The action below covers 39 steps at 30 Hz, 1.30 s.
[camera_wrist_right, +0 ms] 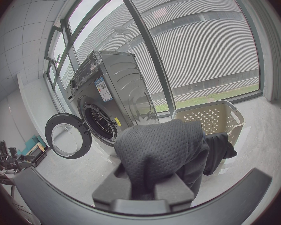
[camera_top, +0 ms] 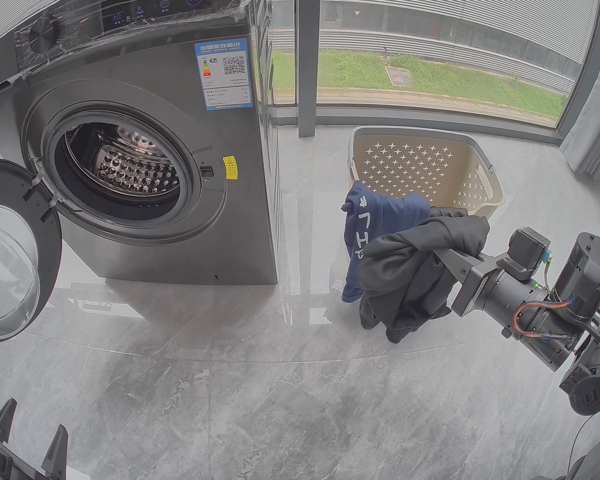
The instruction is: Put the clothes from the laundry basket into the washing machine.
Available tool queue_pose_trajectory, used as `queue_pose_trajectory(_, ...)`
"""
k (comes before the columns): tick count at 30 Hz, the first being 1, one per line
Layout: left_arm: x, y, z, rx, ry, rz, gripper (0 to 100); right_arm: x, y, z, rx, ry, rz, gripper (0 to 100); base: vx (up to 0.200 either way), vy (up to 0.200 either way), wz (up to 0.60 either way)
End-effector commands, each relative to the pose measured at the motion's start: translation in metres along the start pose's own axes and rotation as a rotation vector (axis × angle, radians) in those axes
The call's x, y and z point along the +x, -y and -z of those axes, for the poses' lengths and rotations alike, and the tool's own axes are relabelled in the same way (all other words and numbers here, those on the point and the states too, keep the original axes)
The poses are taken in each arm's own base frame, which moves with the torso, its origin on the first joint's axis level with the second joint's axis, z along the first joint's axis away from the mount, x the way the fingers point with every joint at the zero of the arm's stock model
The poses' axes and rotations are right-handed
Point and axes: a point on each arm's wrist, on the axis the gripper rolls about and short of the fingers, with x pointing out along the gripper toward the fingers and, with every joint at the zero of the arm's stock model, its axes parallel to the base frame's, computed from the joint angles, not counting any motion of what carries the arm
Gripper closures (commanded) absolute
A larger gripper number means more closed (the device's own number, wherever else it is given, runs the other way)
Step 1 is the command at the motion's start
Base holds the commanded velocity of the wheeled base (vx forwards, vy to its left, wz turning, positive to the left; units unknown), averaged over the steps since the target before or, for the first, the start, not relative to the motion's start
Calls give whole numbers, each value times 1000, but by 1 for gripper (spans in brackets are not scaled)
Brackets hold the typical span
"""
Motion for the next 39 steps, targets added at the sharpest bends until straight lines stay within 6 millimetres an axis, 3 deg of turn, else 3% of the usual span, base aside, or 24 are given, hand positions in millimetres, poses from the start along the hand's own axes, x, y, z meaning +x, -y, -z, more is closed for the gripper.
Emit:
queue_pose_trajectory(1,0,0,4,-1,-6,0,0,0,-1,0,0,-1,-3,100,0,200,0)
queue_pose_trajectory(23,0,0,4,-1,-6,0,0,0,-1,1,0,-5,-10,100,0,200,0)
queue_pose_trajectory(39,0,0,4,-5,-6,0,0,-1,-2,2,0,-7,-11,100,0,0,0)
